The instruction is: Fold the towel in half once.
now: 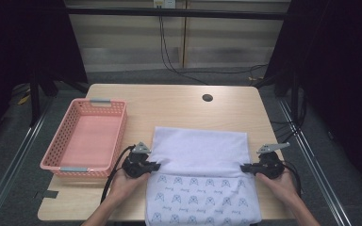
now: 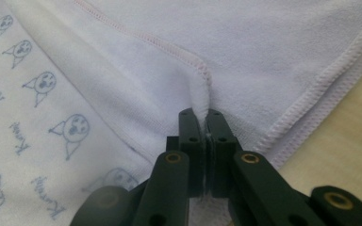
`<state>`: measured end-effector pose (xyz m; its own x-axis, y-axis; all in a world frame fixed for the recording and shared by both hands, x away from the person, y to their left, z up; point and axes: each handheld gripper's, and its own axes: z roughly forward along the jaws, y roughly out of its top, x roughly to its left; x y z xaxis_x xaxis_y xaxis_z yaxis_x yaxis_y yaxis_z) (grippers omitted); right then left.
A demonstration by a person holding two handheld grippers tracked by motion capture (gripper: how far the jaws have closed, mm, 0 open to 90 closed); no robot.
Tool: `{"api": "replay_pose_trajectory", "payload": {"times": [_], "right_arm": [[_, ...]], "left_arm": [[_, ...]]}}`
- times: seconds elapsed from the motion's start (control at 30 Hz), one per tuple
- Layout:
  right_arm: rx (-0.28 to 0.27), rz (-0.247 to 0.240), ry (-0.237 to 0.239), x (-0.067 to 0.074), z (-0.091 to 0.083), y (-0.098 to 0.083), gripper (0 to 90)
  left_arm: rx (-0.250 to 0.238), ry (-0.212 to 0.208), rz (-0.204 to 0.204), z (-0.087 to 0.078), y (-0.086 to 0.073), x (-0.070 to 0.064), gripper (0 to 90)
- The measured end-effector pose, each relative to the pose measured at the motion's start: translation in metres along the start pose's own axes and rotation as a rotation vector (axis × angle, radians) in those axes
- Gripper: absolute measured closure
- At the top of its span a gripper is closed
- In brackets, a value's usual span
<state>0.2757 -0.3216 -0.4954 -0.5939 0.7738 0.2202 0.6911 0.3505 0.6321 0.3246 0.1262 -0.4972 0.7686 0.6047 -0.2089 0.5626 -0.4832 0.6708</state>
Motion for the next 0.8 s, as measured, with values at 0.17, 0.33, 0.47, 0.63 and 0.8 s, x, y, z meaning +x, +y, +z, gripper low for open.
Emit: {"api": "replay_pose_trajectory", "payload": {"times": [0.17, 0.33, 0.47, 0.63, 0.8], "right_arm": [[-0.019, 0.019, -0.024, -0.018, 0.012, 0.017, 88.3], [-0.022, 0.034, -0.042, -0.030, 0.021, 0.032, 88.3], [-0.026, 0.037, -0.056, -0.037, 0.026, 0.040, 88.3], [-0.045, 0.050, -0.060, -0.046, 0.032, 0.047, 88.3], [-0.041, 0.054, -0.072, -0.052, 0.036, 0.055, 88.3]], "left_arm": [[-0.016, 0.041, -0.009, 0.011, 0.014, 0.014, 86.8], [-0.013, 0.060, -0.031, 0.017, 0.025, 0.026, 86.8], [-0.026, 0.072, -0.044, 0.022, 0.030, 0.034, 86.8], [-0.031, 0.094, -0.060, 0.027, 0.038, 0.041, 86.8], [-0.030, 0.103, -0.075, 0.031, 0.045, 0.049, 86.8]]}}
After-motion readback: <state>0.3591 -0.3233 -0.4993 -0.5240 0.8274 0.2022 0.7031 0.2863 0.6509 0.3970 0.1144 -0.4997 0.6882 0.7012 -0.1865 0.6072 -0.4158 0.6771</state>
